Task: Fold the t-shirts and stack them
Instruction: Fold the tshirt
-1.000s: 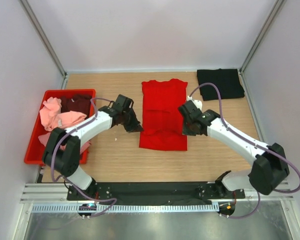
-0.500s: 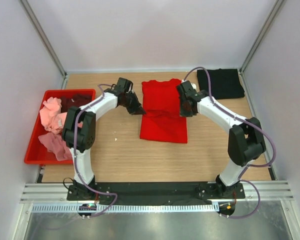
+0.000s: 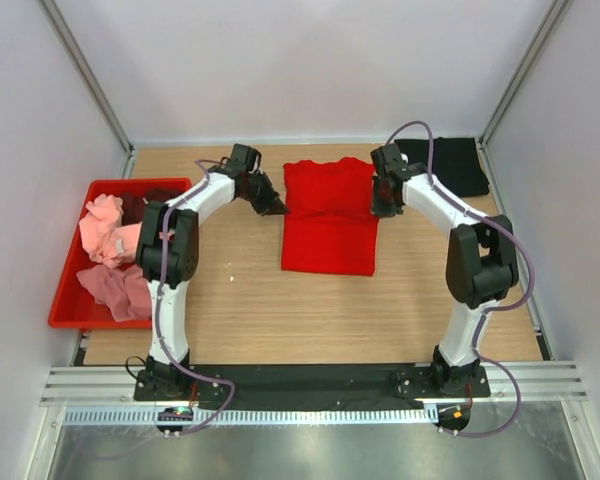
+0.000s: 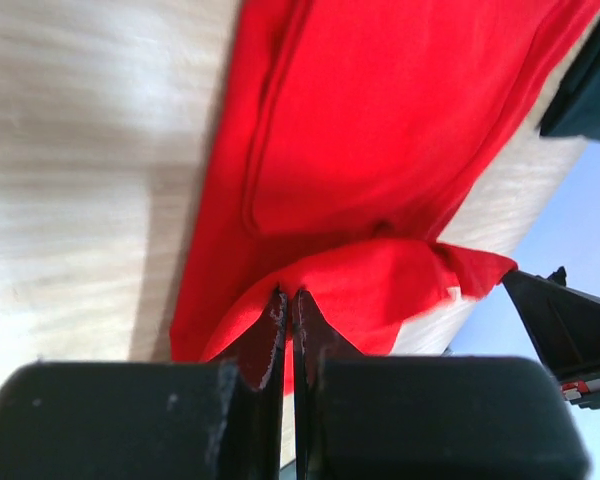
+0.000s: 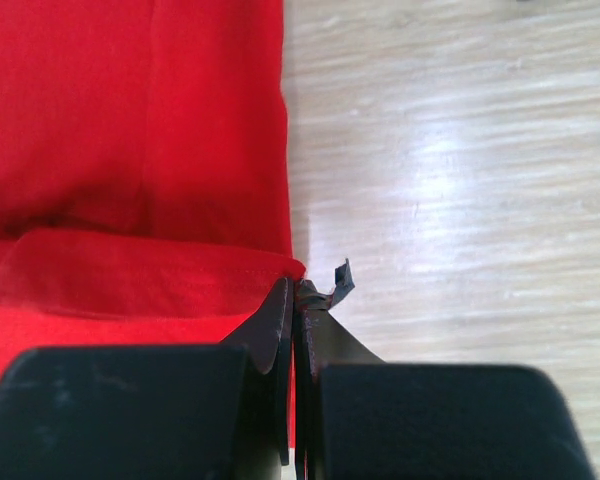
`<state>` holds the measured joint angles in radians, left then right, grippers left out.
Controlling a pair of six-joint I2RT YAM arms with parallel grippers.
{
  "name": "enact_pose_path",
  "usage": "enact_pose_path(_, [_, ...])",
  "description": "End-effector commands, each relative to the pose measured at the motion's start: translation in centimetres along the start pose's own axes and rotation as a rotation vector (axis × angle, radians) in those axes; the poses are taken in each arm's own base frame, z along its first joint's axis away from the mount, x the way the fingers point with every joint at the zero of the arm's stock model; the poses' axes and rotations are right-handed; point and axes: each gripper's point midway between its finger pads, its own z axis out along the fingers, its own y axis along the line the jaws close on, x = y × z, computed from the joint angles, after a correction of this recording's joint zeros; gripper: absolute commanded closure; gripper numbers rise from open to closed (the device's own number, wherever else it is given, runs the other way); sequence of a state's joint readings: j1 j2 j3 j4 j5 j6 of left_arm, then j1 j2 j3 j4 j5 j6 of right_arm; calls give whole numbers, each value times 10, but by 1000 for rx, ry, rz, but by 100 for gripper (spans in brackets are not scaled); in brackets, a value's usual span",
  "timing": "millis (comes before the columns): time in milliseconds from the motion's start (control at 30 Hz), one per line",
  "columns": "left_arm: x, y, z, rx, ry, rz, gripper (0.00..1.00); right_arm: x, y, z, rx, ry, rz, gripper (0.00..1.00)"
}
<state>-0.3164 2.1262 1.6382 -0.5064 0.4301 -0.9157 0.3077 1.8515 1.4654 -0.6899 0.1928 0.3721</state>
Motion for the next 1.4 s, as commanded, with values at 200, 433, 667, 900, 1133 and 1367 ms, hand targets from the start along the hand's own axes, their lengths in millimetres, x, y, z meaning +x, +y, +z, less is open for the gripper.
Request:
enact_pose_path(200, [-24, 5, 24, 19, 29, -72, 100, -35, 17, 31, -85, -31, 29, 99])
enact_pose_path(433, [-42, -5, 19, 63, -13, -54, 99, -53, 28, 39, -133, -74, 30, 99])
enact_pose_path(667, [-62, -19, -19, 72, -153, 17, 66, -66, 21, 24, -97, -95, 48, 68])
enact_pose_path(900, [-24, -24, -40, -5, -232, 240, 63, -38, 24, -9, -177, -81, 80, 75])
enact_pose_path(1133, [2, -16, -8, -39, -155, 249, 87, -14, 36, 8, -253, -37, 95, 91])
enact_pose_path(1367, [4, 1, -2, -130, -110, 261, 84, -3, 33, 14, -224, 26, 98, 80])
